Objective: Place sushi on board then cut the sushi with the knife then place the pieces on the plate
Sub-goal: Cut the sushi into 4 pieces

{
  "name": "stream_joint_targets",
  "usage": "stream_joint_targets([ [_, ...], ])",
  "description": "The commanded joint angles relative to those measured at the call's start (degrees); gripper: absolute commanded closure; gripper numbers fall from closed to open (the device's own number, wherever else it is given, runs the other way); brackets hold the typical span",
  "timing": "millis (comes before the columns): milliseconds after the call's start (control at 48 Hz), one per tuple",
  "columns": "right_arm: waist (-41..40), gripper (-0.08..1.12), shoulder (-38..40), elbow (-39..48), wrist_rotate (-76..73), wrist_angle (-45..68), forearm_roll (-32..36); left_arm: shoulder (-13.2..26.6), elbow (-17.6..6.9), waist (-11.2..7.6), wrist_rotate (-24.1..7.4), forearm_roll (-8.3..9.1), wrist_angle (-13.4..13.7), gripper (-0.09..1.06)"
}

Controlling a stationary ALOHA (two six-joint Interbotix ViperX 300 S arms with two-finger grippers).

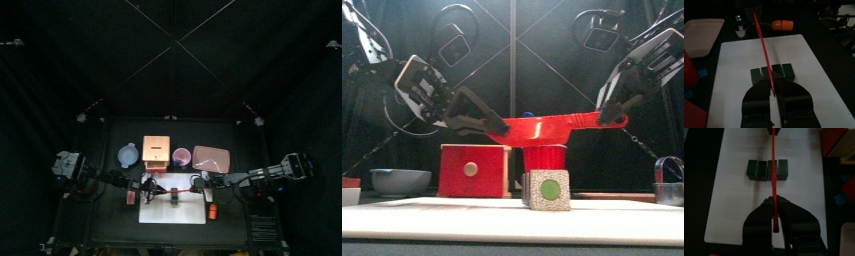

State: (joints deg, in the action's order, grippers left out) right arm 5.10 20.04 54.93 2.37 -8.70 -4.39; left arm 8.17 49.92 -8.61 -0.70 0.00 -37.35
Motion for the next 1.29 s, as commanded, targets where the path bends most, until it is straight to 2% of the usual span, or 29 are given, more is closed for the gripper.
stream_joint_targets([
  [21, -0.4, 0.62, 0.6, 0.0, 0.4, -0.3, 0.7, 0.1, -1.4, -0.44, -0.3, -0.26, 2.0, 0.59],
  [167, -1.8, 0.62, 0.4, 0.5, 0.4, -0.3, 2.6, 0.9, -1.8, 0.88, -1.6, -0.35, 6.1, 0.59],
  [354, -1.8, 0.62, -2.1, 0.3, 0.3, 0.4, 3.0, 0.8, -1.8, 1.23, -3.3, -0.62, 6.6, 0.59],
  [1000, -0.9, 0.62, -3.8, 0.1, 0.2, 0.1, 0.8, -0.4, -1.5, 0.18, -3.3, -1.49, 8.2, 0.59],
  [1146, -0.9, 0.62, -5.1, -0.2, 0.2, 0.0, 0.9, 0.1, -1.4, 0.26, -3.4, -1.85, 8.3, 0.59],
  [1292, -0.9, 0.62, -6.4, -0.4, 0.3, 0.0, 1.1, 1.3, -1.5, 0.44, -3.4, -2.29, 9.9, 0.59],
])
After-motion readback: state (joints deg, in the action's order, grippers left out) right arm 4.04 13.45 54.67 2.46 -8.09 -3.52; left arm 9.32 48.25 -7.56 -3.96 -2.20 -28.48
